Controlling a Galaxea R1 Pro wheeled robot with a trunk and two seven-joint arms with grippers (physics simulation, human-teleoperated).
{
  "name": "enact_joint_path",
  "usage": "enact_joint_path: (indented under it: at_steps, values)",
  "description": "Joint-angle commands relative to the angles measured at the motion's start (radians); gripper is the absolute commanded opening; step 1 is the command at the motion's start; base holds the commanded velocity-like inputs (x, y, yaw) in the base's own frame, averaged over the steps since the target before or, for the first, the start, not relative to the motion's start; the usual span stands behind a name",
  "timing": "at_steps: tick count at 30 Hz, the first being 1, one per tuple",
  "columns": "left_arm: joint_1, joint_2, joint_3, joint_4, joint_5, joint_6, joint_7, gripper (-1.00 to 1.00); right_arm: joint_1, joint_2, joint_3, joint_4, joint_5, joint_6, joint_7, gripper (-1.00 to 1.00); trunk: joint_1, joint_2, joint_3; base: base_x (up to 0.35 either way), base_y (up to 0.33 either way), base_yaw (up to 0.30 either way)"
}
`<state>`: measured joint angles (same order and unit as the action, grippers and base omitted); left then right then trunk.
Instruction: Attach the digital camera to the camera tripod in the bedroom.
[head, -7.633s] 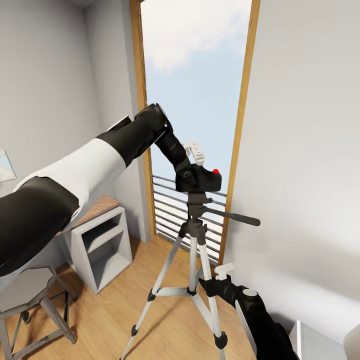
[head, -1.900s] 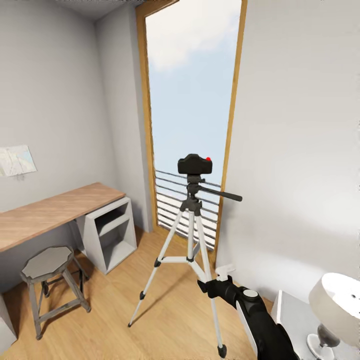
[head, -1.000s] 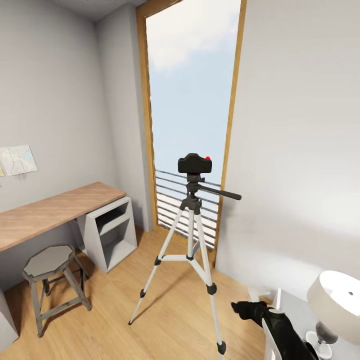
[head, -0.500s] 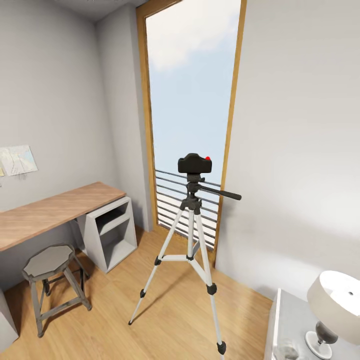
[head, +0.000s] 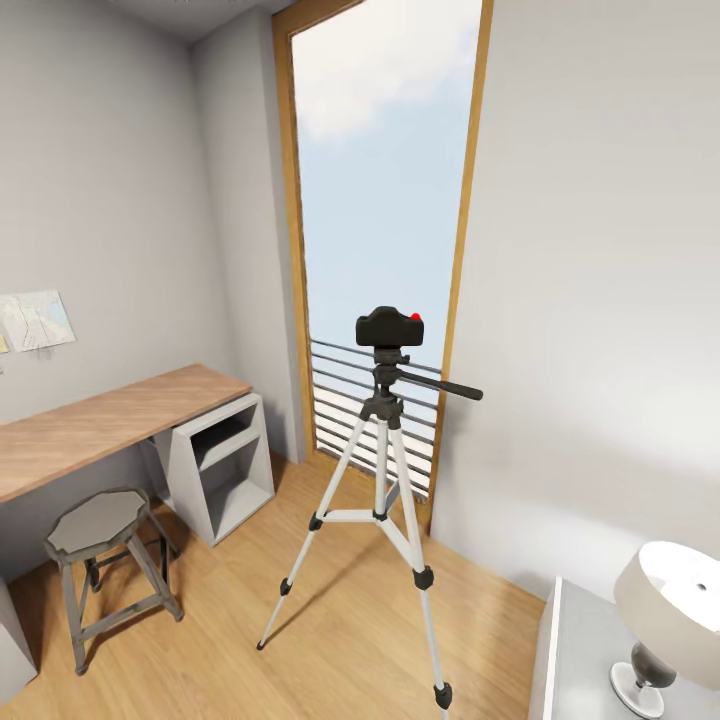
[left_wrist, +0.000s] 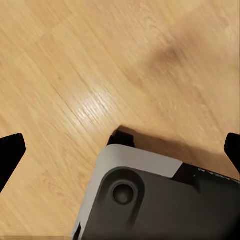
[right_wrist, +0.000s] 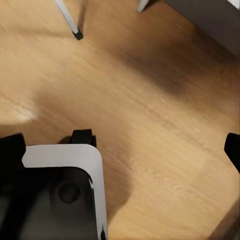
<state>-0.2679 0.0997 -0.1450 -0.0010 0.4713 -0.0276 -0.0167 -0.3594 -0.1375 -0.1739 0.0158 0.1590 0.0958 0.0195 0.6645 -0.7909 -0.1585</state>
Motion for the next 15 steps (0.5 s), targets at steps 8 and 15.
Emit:
enact_joint_path:
  at_steps: [8, 15]
  values:
    - [0.011, -0.009, -0.008, 0.001, 0.01, -0.003, -0.001, 1.0, 0.044, 0.001, -0.007, 0.015, 0.01, -0.096, -0.007, 1.0, 0.0, -0.001, -0.001, 0.0, 0.0, 0.0]
    - [0.013, -0.018, -0.008, 0.001, 0.01, -0.003, 0.0, 1.0, 0.106, 0.018, -0.007, 0.017, 0.009, -0.159, -0.008, 1.0, 0.0, -0.001, -0.001, 0.0, 0.0, 0.0]
